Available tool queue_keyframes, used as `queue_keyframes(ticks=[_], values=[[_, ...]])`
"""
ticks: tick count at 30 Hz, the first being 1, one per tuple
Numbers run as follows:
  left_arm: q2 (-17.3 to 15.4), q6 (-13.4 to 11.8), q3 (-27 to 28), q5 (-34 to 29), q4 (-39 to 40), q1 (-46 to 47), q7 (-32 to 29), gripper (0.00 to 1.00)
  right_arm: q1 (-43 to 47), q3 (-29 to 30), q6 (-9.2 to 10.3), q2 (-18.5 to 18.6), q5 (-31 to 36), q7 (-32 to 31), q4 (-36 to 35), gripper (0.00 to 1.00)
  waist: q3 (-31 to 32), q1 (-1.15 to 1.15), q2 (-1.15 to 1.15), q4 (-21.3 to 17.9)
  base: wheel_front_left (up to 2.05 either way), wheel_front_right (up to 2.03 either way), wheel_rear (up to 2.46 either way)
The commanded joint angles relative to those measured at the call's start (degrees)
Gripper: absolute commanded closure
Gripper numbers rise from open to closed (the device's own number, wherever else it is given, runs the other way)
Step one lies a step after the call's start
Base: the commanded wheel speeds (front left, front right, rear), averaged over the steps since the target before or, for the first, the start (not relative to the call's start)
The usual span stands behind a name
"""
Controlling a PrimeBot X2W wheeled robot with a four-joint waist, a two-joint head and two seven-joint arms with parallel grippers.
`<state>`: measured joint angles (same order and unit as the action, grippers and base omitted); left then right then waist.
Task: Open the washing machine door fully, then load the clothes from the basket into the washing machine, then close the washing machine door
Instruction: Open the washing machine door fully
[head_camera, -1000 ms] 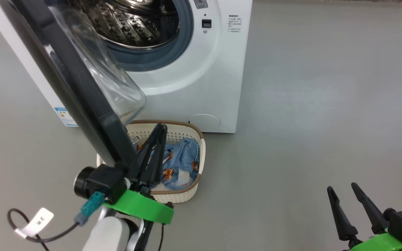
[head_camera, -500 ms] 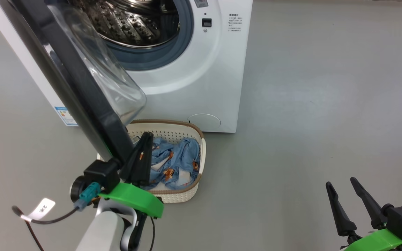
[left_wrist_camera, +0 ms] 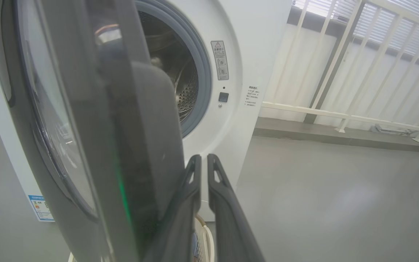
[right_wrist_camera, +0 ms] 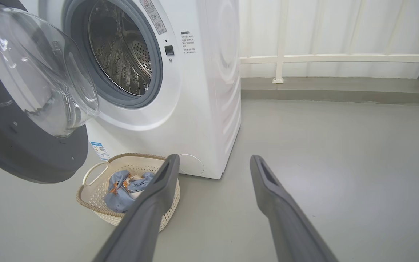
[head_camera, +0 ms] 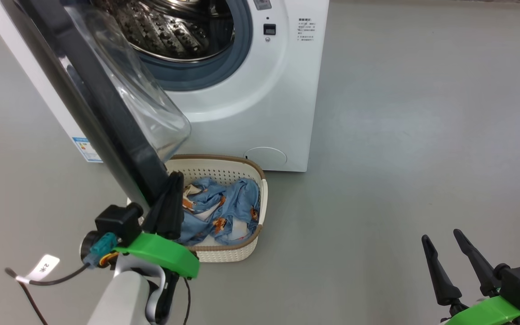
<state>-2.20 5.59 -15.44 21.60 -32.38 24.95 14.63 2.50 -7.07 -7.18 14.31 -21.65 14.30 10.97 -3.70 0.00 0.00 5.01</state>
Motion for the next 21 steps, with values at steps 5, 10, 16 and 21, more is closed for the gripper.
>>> queue_keyframes(ticks=[5, 10, 16, 21], values=[[-0.68, 0.47, 3.07, -0.34, 0.35, 2.49, 0.36, 1.00, -1.38, -0.71, -0.31, 1.22, 0.46, 0.70, -1.61, 0.00, -0.04, 0.00, 0.00, 0.17, 0.00, 0.00, 0.00], [-0.68, 0.69, 4.76, -0.70, -0.29, 2.38, 0.36, 1.00, -1.28, -0.67, -0.31, 1.30, 0.47, 0.70, -1.69, 0.00, 0.14, 0.00, 0.00, 0.50, 0.00, 0.00, 0.00], [-0.68, 0.92, 6.21, -1.31, -0.70, 2.09, 0.37, 1.00, -1.23, -0.65, -0.31, 1.38, 0.47, 0.70, -1.77, 0.00, 0.25, 0.00, 0.00, 1.04, 0.00, 0.00, 0.00], [-0.68, 1.10, 7.08, -1.98, -0.89, 1.55, 0.37, 1.00, -1.16, -0.52, -0.31, 1.46, 0.51, 0.70, -1.86, 0.00, 0.44, 0.00, 0.00, 1.68, 0.00, 0.00, 0.00]])
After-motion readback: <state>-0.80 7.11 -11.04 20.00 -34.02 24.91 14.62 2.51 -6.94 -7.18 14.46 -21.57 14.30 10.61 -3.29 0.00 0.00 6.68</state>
